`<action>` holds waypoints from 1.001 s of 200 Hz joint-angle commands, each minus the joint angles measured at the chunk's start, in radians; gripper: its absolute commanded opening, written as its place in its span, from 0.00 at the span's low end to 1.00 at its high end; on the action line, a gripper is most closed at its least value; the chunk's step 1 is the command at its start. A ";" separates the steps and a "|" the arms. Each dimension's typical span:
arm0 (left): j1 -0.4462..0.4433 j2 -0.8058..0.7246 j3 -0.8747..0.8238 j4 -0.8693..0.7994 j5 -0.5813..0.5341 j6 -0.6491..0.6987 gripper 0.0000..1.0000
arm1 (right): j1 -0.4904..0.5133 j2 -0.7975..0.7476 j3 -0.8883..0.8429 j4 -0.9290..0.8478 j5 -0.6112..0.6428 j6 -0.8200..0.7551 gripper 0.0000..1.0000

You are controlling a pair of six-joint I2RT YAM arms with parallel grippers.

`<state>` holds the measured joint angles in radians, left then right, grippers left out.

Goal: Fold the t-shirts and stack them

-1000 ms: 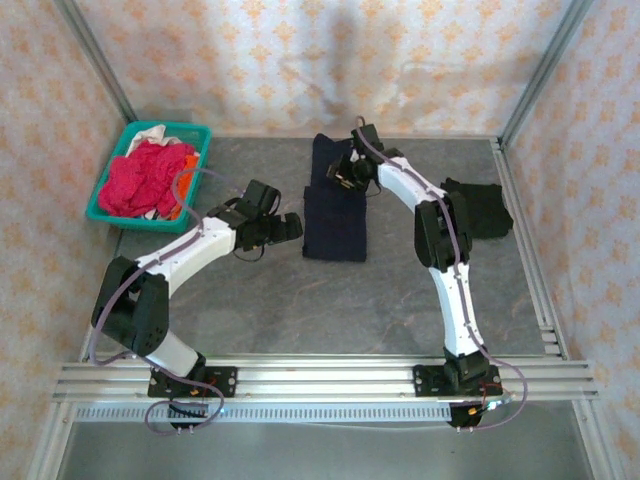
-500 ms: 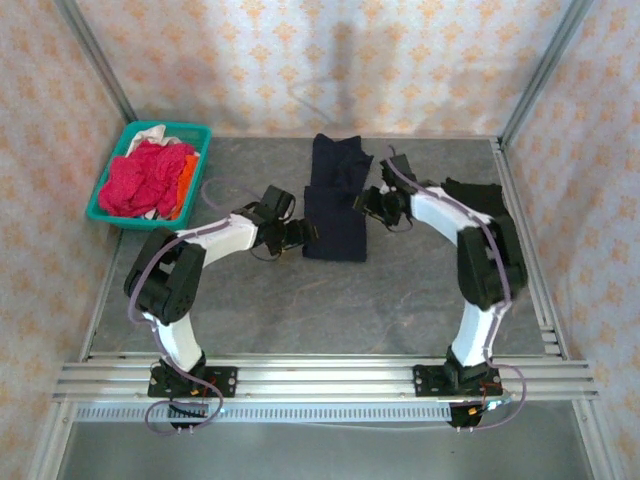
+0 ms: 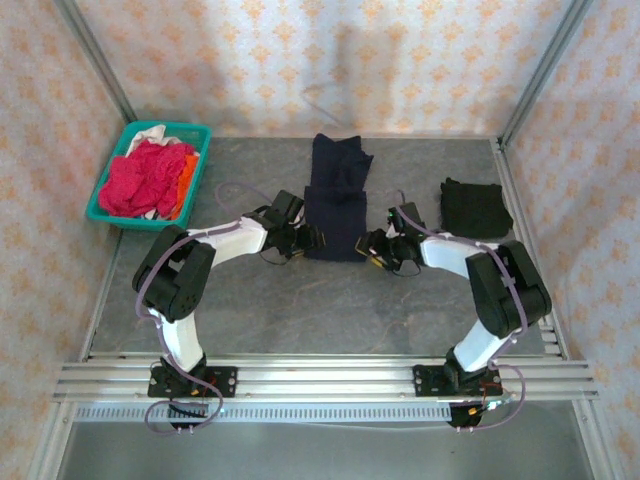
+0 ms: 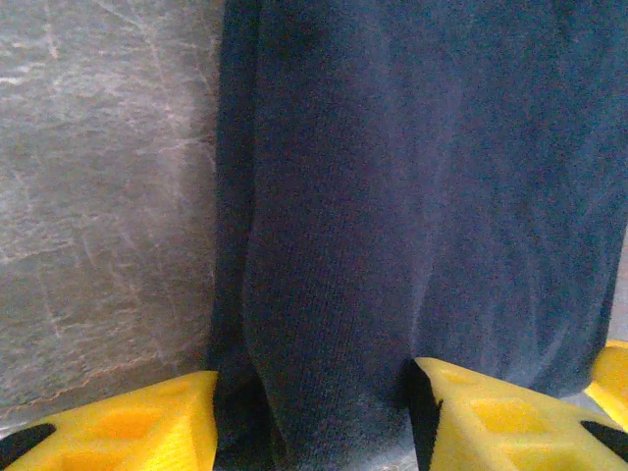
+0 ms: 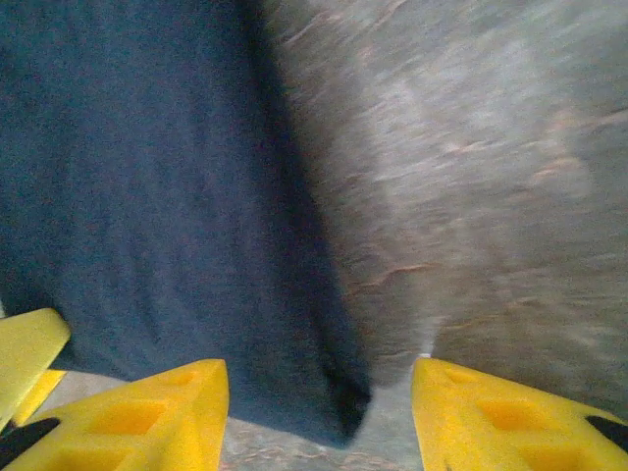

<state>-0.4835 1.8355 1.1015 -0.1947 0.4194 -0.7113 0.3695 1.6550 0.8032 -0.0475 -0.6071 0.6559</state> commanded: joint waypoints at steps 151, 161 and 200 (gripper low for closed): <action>-0.010 -0.055 -0.101 0.074 0.001 -0.046 0.00 | 0.027 -0.047 -0.033 0.041 -0.034 0.040 0.00; -0.014 -0.083 -0.131 0.061 -0.003 -0.043 0.00 | 0.040 -0.074 -0.051 0.031 -0.031 0.043 0.00; -0.074 -0.220 -0.278 0.006 -0.054 -0.075 0.00 | 0.111 -0.234 -0.173 -0.037 0.008 0.077 0.00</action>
<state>-0.5186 1.6997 0.9028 -0.0975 0.4351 -0.7742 0.4492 1.5269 0.7109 -0.0074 -0.6456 0.7116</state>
